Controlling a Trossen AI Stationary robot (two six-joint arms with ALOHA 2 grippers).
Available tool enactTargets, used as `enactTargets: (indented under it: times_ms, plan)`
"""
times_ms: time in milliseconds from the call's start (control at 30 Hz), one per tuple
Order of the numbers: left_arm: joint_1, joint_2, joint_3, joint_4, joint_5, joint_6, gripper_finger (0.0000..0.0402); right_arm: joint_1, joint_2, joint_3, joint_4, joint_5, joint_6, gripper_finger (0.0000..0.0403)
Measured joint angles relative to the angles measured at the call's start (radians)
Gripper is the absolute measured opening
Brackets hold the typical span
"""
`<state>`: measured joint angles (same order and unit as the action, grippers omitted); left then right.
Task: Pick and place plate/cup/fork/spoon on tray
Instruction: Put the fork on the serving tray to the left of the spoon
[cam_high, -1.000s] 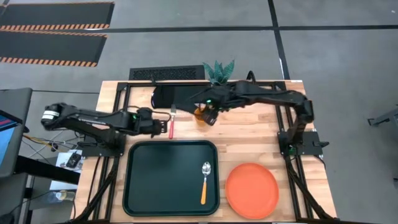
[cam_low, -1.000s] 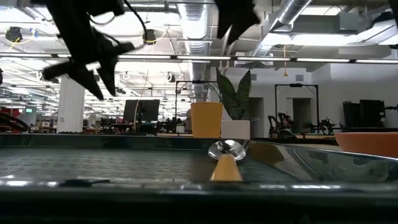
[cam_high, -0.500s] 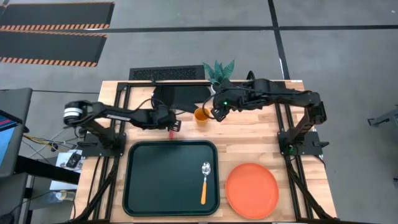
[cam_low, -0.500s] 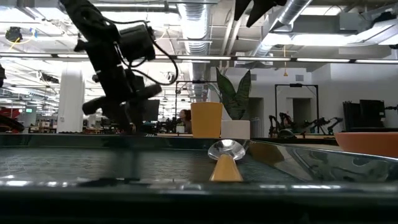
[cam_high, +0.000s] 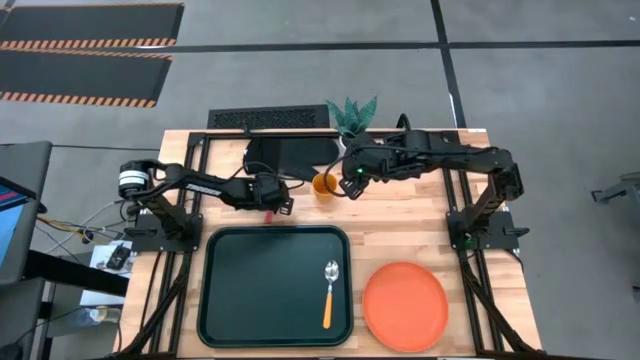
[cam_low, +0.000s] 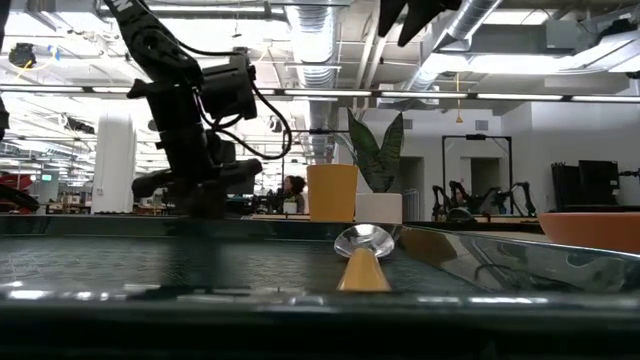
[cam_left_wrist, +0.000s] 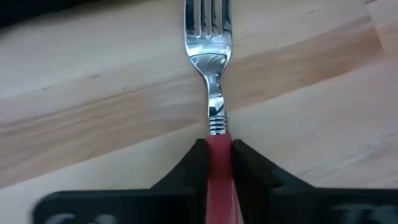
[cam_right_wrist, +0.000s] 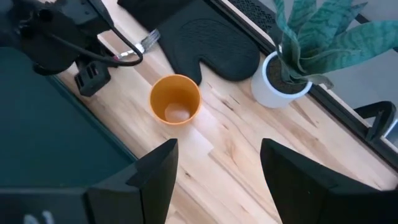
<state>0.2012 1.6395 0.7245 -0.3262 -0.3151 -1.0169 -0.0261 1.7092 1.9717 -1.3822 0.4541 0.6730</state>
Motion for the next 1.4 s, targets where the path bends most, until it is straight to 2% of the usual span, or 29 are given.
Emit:
enactTargets:
  times_ms: [267,467,567,667,833,967,1067,1200,1400]
  plan:
    - [0.035,-0.116,-0.003,0.018,-0.004,0.014,0.0026,-0.004,0.0,0.0,0.01,0.019,-0.034,0.0255]
    - [0.041,-0.293,-0.004,0.055,-0.023,0.014,0.0026,-0.035,-0.014,0.0,0.121,0.005,-0.133,0.0255]
    - [0.026,-0.406,-0.004,0.091,-0.057,0.021,0.0026,-0.061,-0.026,-0.001,0.229,-0.069,-0.228,0.0255]
    - [-0.011,-0.516,-0.003,0.145,-0.096,0.042,0.0026,-0.091,-0.027,0.0,0.375,-0.188,-0.315,0.0255]
    - [-0.084,-0.634,-0.002,0.218,-0.193,0.074,0.0026,-0.142,-0.007,0.001,0.605,-0.317,-0.41,0.0255]
    - [-0.123,-0.652,-0.002,0.25,-0.225,0.076,0.0026,-0.162,0.038,0.0,0.753,-0.327,-0.475,0.0255]
    - [-0.139,-0.64,-0.001,0.284,-0.226,0.076,0.0026,-0.167,0.077,0.0,0.794,-0.335,-0.527,0.0255]
    - [-0.156,-0.62,-0.001,0.297,-0.224,0.079,0.0026,-0.179,0.138,0.0,0.845,-0.403,-0.54,0.0255]
    - [-0.172,-0.61,-0.002,0.294,-0.226,0.079,0.0026,-0.201,0.197,-0.002,0.869,-0.407,-0.543,0.0255]
